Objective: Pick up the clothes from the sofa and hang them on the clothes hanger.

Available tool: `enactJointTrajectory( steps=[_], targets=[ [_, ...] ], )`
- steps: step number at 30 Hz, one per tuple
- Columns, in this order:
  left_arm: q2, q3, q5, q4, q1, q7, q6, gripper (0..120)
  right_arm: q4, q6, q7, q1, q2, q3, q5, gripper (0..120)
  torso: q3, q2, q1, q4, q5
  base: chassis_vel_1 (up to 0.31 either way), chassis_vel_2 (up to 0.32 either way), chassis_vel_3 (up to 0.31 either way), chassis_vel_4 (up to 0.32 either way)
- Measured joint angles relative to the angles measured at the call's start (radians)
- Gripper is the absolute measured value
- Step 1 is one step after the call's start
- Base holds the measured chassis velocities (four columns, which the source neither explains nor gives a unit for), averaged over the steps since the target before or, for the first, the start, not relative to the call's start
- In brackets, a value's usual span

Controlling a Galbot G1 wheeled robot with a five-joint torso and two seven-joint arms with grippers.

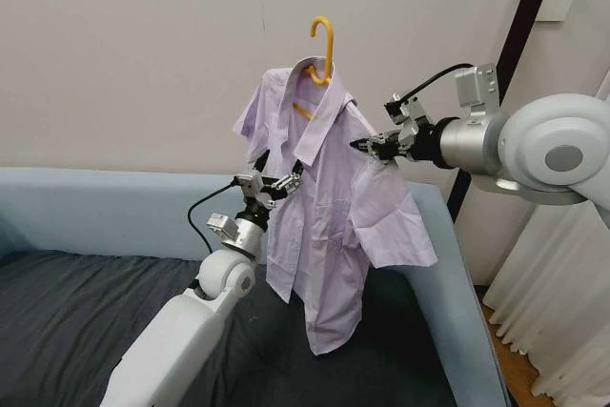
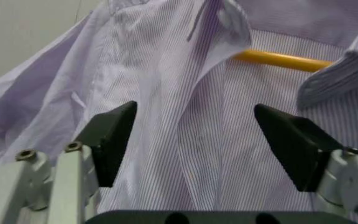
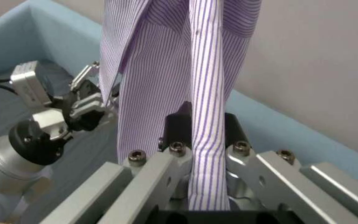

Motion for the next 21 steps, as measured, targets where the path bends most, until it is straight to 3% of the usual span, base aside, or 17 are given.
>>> enactJointTrajectory(
  steps=[21],
  targets=[
    [-0.011, 0.008, -0.030, 0.007, -0.085, 0.006, -0.015, 0, 0.006, 0.001, -0.021, -0.054, -0.020, 0.018, -0.065, 2, 0.000, 0.000, 0.000, 0.0000, -0.0001, 0.000, 0.000, 0.000, 0.000]
  ],
)
